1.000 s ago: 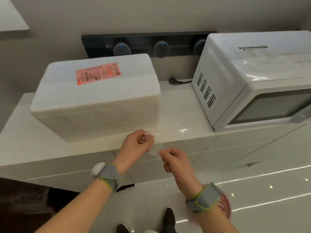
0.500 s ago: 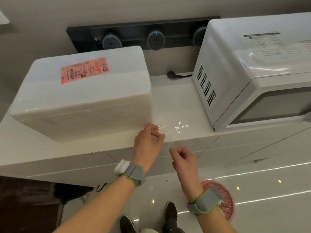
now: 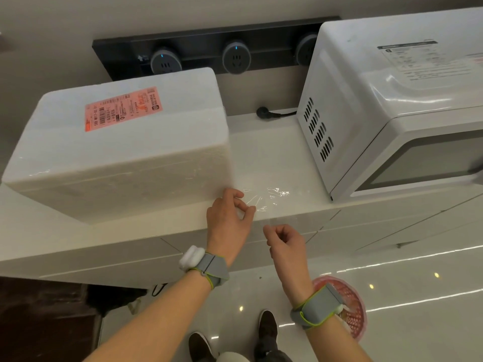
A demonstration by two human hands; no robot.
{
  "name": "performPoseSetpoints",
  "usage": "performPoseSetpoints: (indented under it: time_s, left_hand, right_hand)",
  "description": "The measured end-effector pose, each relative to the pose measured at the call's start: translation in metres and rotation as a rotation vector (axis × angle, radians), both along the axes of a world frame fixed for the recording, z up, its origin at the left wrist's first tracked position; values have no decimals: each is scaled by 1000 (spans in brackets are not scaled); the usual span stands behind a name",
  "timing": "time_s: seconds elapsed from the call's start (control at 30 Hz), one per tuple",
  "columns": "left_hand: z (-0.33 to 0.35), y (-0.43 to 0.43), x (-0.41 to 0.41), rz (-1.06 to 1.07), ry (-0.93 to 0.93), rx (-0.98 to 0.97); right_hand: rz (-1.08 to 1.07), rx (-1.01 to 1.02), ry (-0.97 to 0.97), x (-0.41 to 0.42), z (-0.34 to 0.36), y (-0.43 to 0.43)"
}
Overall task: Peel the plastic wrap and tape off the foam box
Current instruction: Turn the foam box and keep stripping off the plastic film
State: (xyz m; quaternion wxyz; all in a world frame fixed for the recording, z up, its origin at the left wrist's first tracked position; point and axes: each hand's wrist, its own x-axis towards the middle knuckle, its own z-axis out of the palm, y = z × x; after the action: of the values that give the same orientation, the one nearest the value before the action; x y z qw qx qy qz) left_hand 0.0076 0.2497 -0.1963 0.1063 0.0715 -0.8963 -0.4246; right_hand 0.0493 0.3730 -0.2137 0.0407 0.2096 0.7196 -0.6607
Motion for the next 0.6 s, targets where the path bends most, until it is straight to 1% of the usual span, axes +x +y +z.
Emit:
performPoseSetpoints:
  time_s: [0.27,0.43,0.5,0.6]
  left_hand:
    - [-5,0,0,-3,6,-62]
    - [-8,-2,1,-17,85,-134]
    - [-9,-4,1,-76,165,-209]
    - [-12,-9,-2,-248,281,-336]
  right_hand:
    - [11,7,-21,-1,-2,1]
    - [19,11,-30,-2,-2,2]
    - [21,12,-32,-1,-2,1]
    - [23,23,-34,-1,-2,1]
